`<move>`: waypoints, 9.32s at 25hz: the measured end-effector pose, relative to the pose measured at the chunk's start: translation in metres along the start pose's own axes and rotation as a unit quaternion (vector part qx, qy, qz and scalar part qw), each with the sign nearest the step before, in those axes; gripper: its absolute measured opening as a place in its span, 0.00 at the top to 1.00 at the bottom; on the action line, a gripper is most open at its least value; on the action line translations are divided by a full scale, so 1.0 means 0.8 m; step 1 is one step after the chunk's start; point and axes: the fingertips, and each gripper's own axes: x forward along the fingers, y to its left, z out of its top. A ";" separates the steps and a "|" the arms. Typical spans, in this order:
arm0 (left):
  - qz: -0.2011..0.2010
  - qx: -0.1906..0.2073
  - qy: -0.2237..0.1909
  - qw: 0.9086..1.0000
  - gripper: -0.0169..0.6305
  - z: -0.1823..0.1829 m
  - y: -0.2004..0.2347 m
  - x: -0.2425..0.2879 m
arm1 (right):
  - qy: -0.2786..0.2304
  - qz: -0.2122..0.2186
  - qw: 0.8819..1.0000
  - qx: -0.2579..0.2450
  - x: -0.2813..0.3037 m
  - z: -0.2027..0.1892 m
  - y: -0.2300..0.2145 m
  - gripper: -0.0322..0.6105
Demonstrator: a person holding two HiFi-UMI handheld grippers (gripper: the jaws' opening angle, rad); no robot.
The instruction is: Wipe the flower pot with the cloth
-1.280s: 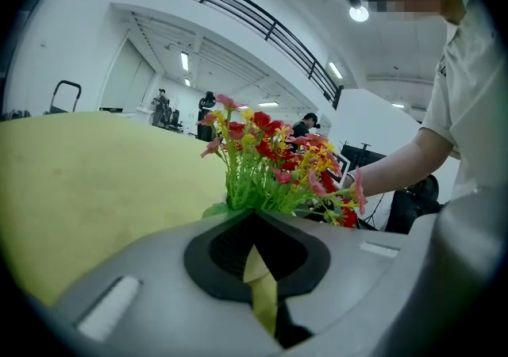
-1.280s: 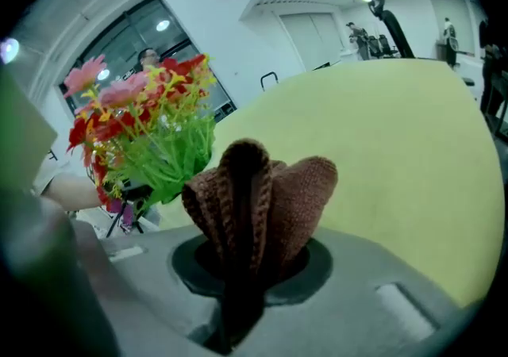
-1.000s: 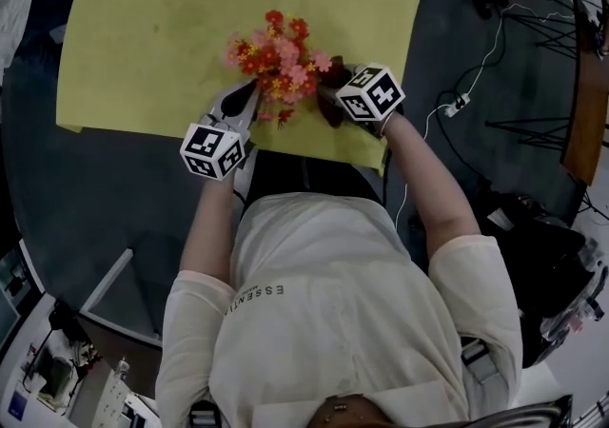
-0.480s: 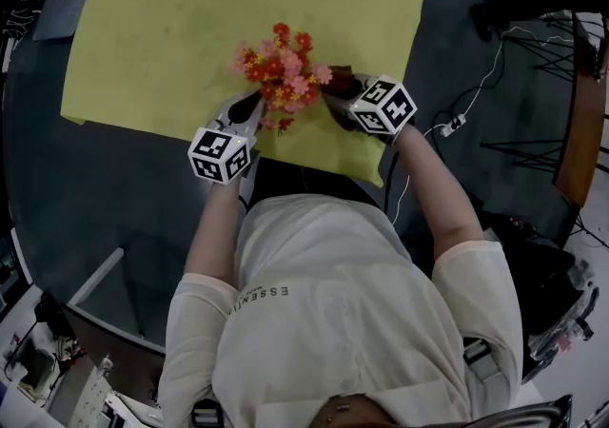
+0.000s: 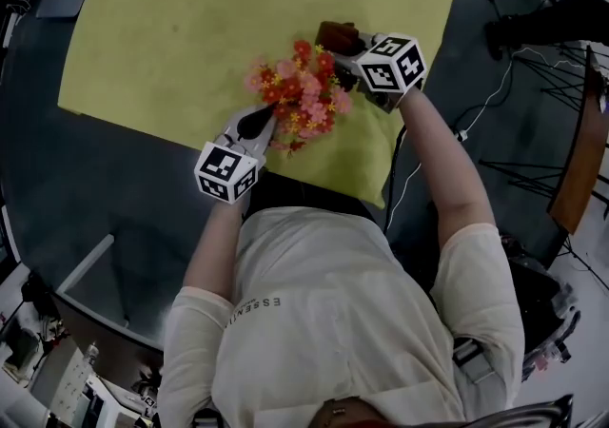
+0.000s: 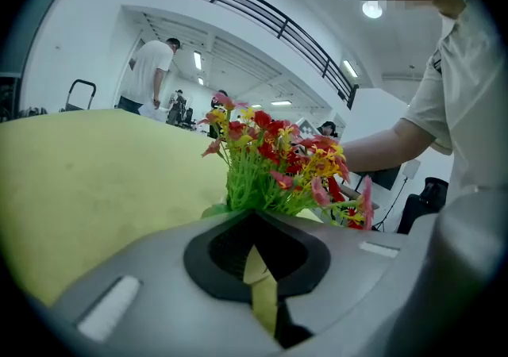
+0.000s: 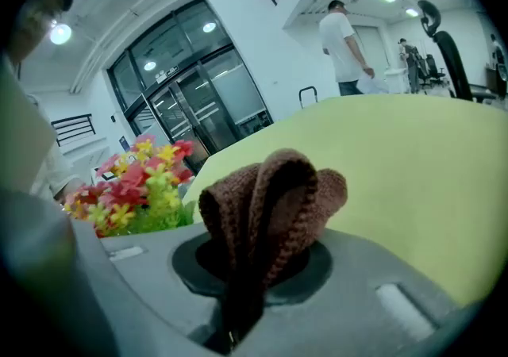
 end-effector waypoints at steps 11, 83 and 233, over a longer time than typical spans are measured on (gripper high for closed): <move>-0.010 -0.012 -0.004 1.000 0.95 -0.005 -0.002 -0.001 | 0.082 0.185 0.979 0.029 0.093 0.011 0.042 0.88; -0.112 0.099 -0.030 0.988 0.95 0.062 0.155 -0.179 | -0.165 -0.420 0.867 0.214 0.133 -0.003 0.192 0.88; -0.182 0.147 -0.075 0.969 0.13 0.150 -0.157 0.021 | -0.143 -0.255 0.956 0.019 -0.082 -0.079 0.179 0.88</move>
